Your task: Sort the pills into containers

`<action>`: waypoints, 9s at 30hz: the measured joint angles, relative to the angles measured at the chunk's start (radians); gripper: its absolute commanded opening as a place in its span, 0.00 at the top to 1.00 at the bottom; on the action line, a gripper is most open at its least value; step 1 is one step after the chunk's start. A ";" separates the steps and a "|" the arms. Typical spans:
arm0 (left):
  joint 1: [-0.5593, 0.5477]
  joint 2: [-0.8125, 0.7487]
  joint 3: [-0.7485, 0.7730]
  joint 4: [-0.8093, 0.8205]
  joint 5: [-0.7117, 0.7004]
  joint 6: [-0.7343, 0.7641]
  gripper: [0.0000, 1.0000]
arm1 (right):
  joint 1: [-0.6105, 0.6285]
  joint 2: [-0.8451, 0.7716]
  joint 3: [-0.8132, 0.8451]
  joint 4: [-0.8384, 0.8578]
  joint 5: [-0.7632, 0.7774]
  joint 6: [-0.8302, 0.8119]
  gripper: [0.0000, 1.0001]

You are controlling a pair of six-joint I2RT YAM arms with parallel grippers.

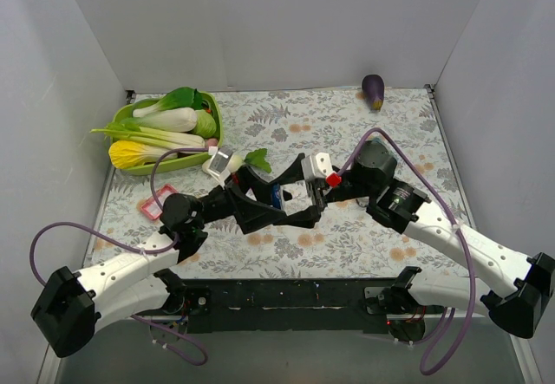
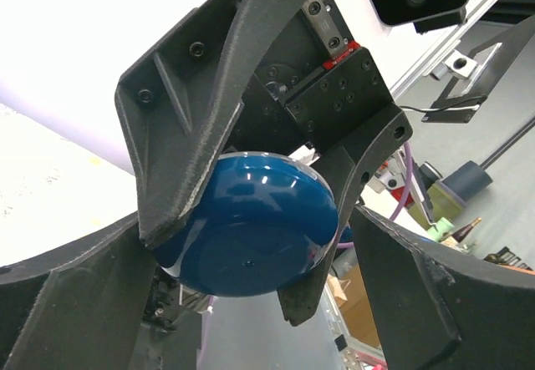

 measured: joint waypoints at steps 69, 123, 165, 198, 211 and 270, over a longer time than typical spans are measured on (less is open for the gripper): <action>-0.014 -0.050 -0.002 -0.057 -0.035 0.160 0.06 | 0.011 0.000 -0.032 0.055 0.005 0.078 0.62; -0.018 -0.246 0.111 -0.715 0.038 1.081 0.71 | -0.036 -0.097 -0.185 0.018 0.212 1.171 0.02; -0.047 -0.186 0.077 -0.341 0.035 0.923 0.72 | -0.033 -0.024 -0.149 0.225 0.195 1.469 0.30; -0.048 -0.317 -0.034 -0.257 -0.071 0.871 0.72 | -0.136 -0.110 -0.178 0.249 0.171 1.454 0.24; -0.048 -0.253 0.010 -0.385 -0.065 0.921 0.72 | -0.118 -0.105 -0.178 0.239 0.145 1.330 0.07; -0.034 -0.138 0.169 -0.871 -0.201 1.036 0.73 | -0.021 0.015 0.000 -0.183 0.459 0.628 0.44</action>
